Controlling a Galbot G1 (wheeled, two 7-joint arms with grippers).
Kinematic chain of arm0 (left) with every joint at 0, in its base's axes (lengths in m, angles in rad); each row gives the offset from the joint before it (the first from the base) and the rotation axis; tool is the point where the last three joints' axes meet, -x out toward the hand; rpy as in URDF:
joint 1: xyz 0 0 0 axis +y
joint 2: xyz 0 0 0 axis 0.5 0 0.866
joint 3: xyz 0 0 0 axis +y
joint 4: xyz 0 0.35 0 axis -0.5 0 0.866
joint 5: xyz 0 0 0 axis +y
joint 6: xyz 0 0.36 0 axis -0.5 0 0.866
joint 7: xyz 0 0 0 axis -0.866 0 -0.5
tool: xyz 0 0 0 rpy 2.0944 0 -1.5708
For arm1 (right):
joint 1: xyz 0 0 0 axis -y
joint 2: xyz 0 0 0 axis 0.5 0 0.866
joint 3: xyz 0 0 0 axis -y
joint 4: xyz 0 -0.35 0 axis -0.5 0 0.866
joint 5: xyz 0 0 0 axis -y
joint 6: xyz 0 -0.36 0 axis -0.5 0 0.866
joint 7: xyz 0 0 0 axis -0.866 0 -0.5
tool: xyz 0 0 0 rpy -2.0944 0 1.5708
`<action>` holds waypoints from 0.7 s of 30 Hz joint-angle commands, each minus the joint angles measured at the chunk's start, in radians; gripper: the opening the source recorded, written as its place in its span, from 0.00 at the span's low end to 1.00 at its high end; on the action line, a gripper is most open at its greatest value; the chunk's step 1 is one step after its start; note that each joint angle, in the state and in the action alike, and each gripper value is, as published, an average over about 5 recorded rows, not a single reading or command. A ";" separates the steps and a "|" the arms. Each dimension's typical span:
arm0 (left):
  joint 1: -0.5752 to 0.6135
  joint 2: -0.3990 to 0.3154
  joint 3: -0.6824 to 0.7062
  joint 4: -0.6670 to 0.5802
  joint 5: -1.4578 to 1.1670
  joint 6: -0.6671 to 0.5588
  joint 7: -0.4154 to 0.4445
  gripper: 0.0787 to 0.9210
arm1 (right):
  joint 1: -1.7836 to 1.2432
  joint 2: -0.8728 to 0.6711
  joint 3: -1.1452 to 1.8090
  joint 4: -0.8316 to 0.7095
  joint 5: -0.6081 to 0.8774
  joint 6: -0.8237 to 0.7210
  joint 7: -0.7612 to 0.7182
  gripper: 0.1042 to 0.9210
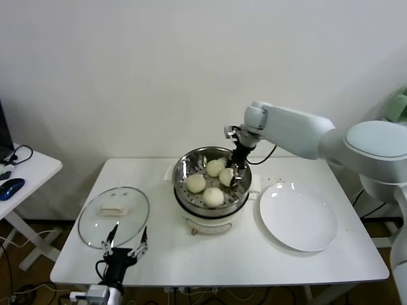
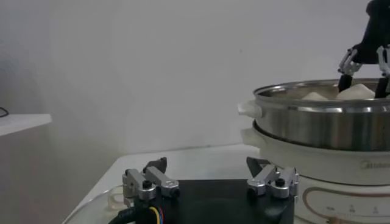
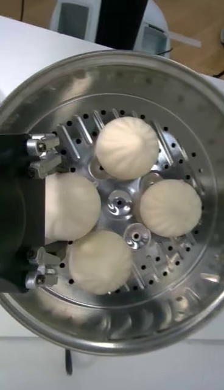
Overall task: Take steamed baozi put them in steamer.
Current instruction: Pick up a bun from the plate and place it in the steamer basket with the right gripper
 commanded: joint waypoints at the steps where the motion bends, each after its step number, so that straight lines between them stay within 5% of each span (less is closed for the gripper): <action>1: -0.001 -0.001 0.001 0.001 0.002 0.002 0.000 0.88 | -0.013 -0.017 -0.005 0.017 -0.043 0.000 0.001 0.76; 21: -0.006 -0.003 0.007 0.005 0.005 0.003 0.000 0.88 | -0.015 -0.018 -0.003 0.035 -0.052 0.002 0.011 0.76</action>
